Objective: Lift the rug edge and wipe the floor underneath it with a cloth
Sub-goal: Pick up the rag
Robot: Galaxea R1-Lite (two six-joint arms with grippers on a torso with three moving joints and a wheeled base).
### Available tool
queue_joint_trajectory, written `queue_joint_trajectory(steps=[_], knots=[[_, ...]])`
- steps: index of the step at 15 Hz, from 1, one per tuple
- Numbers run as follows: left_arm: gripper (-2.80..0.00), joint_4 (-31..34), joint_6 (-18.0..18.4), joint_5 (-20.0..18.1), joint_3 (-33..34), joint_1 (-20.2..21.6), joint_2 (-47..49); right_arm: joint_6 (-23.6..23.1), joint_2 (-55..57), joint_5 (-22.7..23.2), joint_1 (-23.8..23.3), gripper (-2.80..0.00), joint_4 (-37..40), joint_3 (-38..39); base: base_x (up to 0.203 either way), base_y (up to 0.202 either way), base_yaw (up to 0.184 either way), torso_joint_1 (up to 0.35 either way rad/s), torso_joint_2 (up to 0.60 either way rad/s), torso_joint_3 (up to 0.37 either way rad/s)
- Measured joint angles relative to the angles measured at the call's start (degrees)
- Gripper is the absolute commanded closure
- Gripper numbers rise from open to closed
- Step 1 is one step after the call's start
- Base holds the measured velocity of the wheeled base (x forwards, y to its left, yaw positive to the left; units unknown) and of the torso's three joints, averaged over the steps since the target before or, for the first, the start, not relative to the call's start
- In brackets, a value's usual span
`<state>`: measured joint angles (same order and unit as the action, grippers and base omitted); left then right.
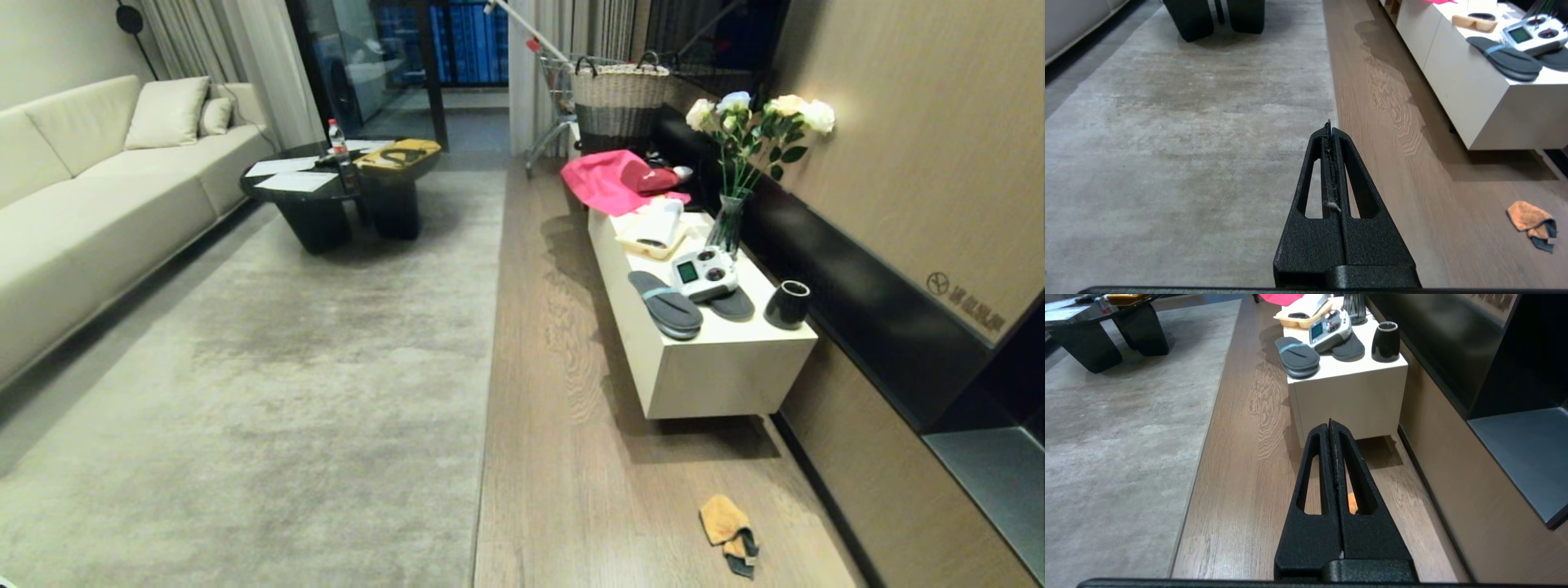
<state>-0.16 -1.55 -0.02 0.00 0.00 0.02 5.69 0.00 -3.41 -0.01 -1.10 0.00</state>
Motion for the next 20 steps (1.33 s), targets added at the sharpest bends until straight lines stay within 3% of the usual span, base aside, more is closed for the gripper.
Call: queue_joint_trajectory(steps=[5,20], knots=[[0.00,0.1,0.0,0.0,0.0,0.0,0.0,0.0,0.0,0.0,0.0,0.00,0.1,0.0,0.000,0.000,0.000,-0.015,0.41,0.396],[0.00,0.0,0.0,0.0,0.0,0.0,0.0,0.0,0.0,0.0,0.0,0.00,0.1,0.0,0.000,0.000,0.000,0.001,0.03,0.029]])
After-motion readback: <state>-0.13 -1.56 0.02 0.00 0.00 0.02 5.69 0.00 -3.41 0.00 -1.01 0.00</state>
